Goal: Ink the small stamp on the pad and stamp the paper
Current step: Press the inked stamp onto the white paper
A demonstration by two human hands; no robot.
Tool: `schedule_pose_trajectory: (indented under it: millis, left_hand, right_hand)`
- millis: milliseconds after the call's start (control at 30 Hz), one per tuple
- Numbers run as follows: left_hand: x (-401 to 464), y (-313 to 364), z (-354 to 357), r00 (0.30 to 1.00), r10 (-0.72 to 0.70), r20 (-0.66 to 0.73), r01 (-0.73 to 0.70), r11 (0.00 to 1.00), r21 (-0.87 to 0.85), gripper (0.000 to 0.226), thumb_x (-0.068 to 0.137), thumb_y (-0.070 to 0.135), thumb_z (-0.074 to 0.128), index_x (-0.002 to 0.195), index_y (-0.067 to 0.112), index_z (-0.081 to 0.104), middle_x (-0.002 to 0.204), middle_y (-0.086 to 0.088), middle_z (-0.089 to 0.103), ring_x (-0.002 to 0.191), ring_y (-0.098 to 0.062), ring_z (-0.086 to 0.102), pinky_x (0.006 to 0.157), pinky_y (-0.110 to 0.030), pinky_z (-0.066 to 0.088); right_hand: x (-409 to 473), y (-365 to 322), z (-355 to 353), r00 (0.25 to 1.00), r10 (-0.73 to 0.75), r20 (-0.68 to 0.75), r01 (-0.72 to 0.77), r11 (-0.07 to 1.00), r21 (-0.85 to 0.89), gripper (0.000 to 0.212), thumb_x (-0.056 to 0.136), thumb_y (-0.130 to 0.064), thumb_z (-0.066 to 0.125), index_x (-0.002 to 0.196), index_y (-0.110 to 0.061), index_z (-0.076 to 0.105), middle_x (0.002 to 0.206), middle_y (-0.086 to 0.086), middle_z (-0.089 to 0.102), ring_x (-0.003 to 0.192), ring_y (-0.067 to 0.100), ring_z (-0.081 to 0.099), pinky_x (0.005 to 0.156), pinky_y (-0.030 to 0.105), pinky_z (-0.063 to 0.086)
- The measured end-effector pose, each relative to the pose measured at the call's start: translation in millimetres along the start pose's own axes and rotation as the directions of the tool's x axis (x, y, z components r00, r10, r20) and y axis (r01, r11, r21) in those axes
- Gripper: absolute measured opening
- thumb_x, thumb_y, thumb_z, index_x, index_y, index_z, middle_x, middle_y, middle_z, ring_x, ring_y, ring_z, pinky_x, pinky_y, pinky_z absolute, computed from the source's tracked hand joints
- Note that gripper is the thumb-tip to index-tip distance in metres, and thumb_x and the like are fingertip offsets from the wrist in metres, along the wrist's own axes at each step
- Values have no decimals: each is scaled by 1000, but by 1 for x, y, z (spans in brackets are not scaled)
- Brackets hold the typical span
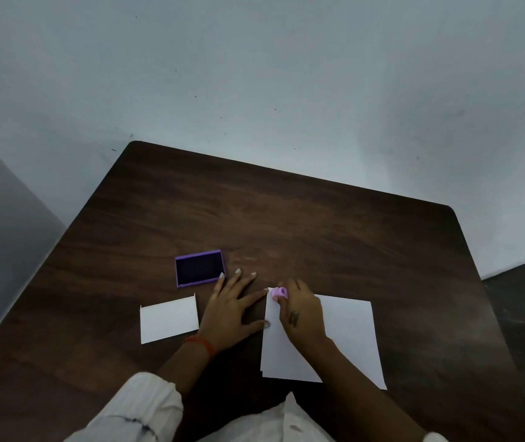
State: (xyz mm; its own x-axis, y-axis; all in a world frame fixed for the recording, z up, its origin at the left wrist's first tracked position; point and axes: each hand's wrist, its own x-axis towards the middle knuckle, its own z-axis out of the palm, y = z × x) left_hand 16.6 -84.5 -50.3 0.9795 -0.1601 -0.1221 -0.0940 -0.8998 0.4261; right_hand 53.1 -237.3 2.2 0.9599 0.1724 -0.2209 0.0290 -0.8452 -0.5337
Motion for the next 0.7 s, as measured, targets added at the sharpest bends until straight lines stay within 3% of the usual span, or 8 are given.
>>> schedule_pose_trajectory:
  millis: [200,367,700]
  left_hand:
    - [-1,2,-3,1000,1,8,-1,1000,-16,68,78,66,48,138,41,29,158,5,9,145,-19,-5,113,-42,-14]
    - [-3,2,-5,1000,-2,11,2,1000,-28,67,79,65,48,138,41,29,158,6,8,145,-18,-6,115,-44,-11]
    - [-2,0,1,1000,-2,-28,1,998,-59,68,77,66,50,138,41,30,157,7,11,145,-17,-4,113,-41,-13]
  right_hand:
    - [6,-6,5,998,9,67,2,986,-169,36,96,-30,44,119,-4,54,124,14,61,109,26,59,94,29,46]
    - [7,-8,10,990,-125,68,140,938,-318,30,95,-24,49,118,-6,54,123,13,60,110,25,56,92,29,47]
    - [12,-5,11,979,-192,74,206,912,-354,28,93,-22,51,114,-4,57,119,13,63,106,26,57,91,30,47]
